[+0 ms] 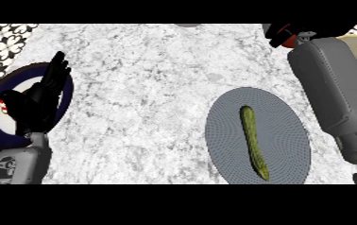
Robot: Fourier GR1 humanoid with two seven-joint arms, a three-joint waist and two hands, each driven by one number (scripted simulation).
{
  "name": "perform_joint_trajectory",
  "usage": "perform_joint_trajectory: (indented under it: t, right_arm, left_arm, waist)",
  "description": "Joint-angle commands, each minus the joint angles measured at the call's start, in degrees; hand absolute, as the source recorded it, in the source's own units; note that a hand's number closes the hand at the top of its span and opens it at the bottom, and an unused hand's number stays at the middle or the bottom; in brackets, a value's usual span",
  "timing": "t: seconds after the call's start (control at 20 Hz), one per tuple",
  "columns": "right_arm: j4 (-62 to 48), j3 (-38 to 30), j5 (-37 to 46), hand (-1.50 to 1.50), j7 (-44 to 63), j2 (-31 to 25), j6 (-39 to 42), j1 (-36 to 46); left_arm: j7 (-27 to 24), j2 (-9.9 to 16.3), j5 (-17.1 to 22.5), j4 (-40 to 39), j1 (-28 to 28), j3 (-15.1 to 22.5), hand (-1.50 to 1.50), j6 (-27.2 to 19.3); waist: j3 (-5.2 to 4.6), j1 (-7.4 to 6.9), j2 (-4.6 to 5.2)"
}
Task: Pick the bell pepper from the placemat and place it in the bowl
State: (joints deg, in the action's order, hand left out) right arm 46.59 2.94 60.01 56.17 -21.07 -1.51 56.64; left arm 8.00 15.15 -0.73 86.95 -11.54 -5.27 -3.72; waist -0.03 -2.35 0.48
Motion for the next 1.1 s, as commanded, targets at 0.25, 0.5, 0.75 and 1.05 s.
perform_joint_trajectory:
  t: [0.25, 0.5, 0.75, 1.05]
  right_arm:
    - [1.1, -1.7, 8.3, 1.50, 7.7, -3.2, -6.2, 9.0]
    - [0.5, -6.7, 6.6, 1.50, 2.1, -8.2, -6.1, 7.2]
    - [-1.3, -11.9, 3.1, 1.50, -4.1, -8.8, -16.0, 1.0]
    - [-11.6, -17.5, -1.2, 1.50, -15.9, -13.6, -21.4, 1.2]
  left_arm:
    - [-1.1, 0.2, 0.5, 1.0, 2.3, -1.5, 0.00, 0.2]
    - [0.1, 0.0, 0.5, 3.4, 3.9, -1.9, 0.00, -0.1]
    - [3.6, 1.2, 1.0, 5.0, 2.2, -2.3, 0.00, 1.1]
    - [2.0, 0.7, -0.1, 3.0, 0.8, -2.3, 0.00, 0.8]
  waist:
    - [0.00, 1.59, -0.42]
    - [0.04, 1.72, -0.47]
    - [0.09, 1.62, -0.27]
    - [0.08, 1.18, -0.06]
